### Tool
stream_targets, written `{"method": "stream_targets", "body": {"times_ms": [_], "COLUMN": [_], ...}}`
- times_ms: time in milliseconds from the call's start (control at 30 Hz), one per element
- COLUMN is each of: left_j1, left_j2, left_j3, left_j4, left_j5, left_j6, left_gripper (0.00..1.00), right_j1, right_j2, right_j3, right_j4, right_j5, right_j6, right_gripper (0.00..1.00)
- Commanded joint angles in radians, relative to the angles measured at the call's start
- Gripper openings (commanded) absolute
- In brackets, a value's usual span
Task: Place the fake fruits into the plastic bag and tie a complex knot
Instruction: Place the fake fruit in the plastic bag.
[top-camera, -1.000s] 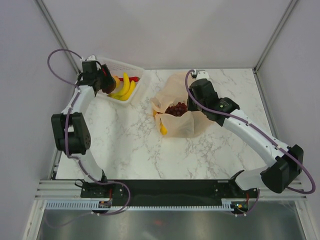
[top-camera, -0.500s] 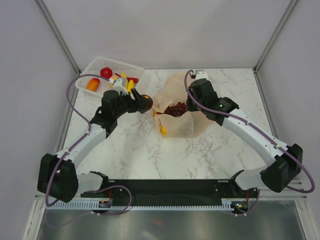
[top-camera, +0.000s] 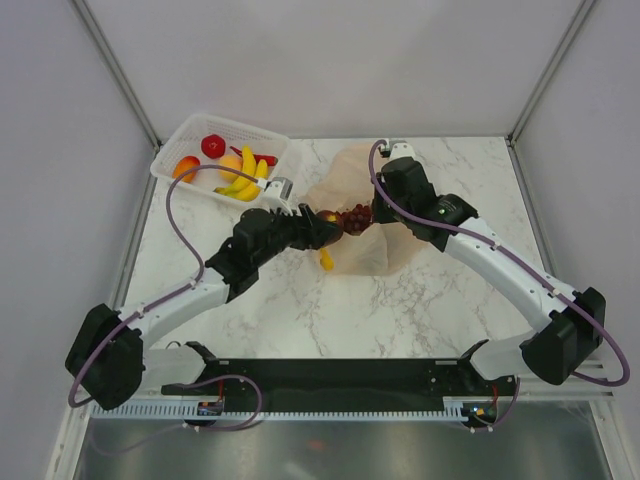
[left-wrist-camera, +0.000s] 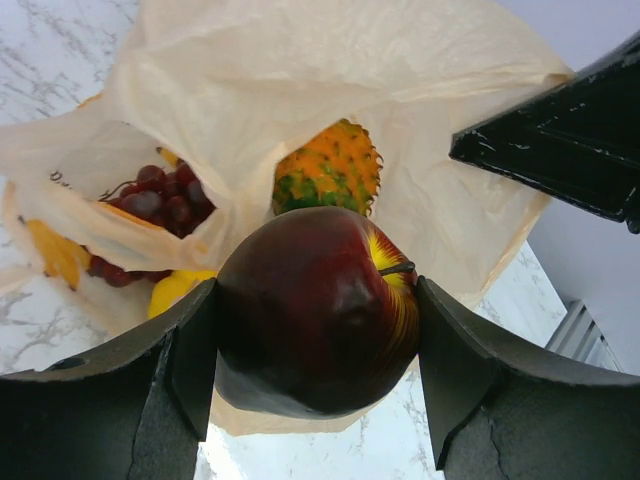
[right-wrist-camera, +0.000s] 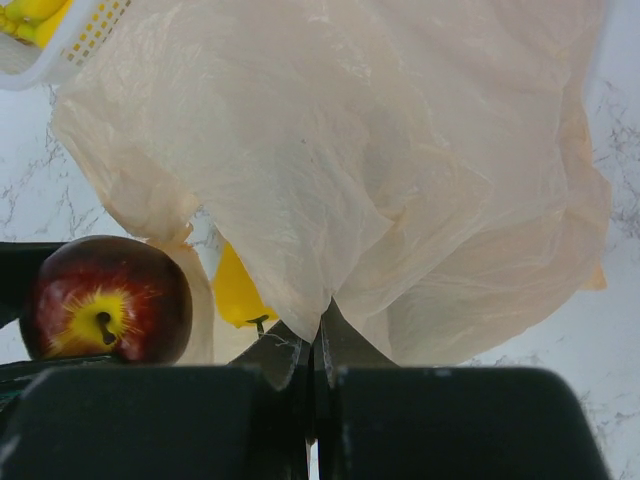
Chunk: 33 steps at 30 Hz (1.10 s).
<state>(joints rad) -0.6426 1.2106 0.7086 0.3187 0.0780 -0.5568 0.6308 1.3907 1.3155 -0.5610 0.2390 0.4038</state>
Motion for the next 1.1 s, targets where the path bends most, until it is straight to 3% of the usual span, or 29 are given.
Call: {"method": "stream_targets", "body": {"times_ms": [0,400,600,767,800,833,933,1000,1067], "left_j1": [-0.026,-0.057,-0.078,-0.149,-0.163,-0.173,-0.192,-0.192,-0.195], "left_j2": [0.041,0.297,0.516,0.612,0.613,0.603,0.557,0.509,0.468], "left_j3": [0.048,0.277,0.411,0.46,0.456,0.445,0.356,0.301,0.278], "left_j4": [0.103,0.12,0.109,0.166,0.172,0.178,0.23,0.255,0.253], "left_j5": [-0.069,-0.061,-0.009,0.006,0.003,-0.016,-0.052,-0.038,-0.012], "left_j6": [0.044,0.069,0.011,-0.045,-0.038,-0.034,-0.028,-0.023,-0.019], "left_gripper": [0.35,0.36,0.36,0.36,0.39,0.51,0.68,0.74,0.86], "right_j1": [-0.003,-0.003,-0.002,-0.003,-0.002,-0.003,-0.005,-0.006,-0.008], "right_j2": [-0.016,-0.027,-0.038,-0.05,-0.056,-0.059,-0.062,-0.064,-0.064], "right_j3": [0.002,-0.032,-0.022,-0.018,-0.021,-0.024,-0.036,-0.045,-0.05], "right_j4": [0.018,0.021,0.018,0.018,0.018,0.018,0.016,0.016,0.018], "right_j5": [-0.027,-0.035,0.043,0.115,0.137,0.147,0.169,0.177,0.177], "right_j6": [-0.003,-0.028,-0.025,0.0,0.007,0.01,0.012,0.013,0.012], "right_gripper": [0.0,0.0,0.0,0.0,0.0,0.0,0.0,0.0,0.0]}}
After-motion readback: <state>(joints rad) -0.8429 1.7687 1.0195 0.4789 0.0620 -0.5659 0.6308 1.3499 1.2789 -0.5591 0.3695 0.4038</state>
